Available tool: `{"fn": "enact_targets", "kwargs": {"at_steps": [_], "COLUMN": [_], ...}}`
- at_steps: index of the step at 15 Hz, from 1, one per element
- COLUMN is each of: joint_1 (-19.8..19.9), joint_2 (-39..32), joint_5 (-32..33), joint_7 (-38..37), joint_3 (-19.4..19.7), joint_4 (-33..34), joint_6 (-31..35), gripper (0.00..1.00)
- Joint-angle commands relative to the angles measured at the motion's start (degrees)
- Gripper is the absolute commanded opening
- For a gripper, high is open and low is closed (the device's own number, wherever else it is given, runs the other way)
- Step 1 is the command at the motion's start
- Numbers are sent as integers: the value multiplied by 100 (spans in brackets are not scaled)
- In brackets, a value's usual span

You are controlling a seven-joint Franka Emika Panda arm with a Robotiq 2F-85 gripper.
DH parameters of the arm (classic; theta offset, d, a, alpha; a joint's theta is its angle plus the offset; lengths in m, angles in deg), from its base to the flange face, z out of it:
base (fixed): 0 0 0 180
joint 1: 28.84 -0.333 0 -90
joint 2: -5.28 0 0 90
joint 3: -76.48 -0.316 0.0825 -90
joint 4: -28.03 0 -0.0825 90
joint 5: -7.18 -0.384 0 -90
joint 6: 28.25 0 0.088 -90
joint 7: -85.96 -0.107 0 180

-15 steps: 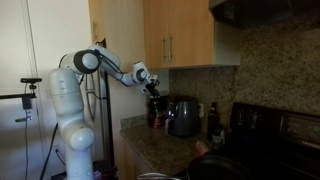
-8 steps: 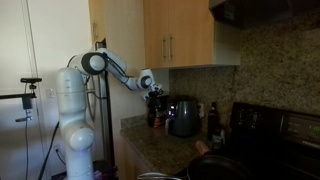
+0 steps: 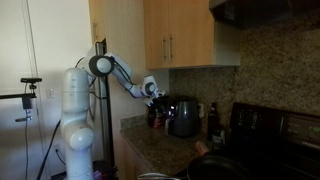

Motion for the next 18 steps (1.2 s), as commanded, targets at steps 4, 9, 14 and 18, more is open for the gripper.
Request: {"fn": "enact_targets", "kwargs": {"at_steps": [4, 9, 14, 18], "joint_1": [-149, -244, -150, -150], "joint_2": [-240, 89, -4, -136], "joint_5": [238, 919, 726, 733], "joint_7": [-128, -623, -556, -719], "joint_3": [253, 324, 240, 281], "joint_4": [-24, 13, 91, 167], "joint_6": [538, 594, 563, 531], "gripper": [100, 100, 100, 100]}}
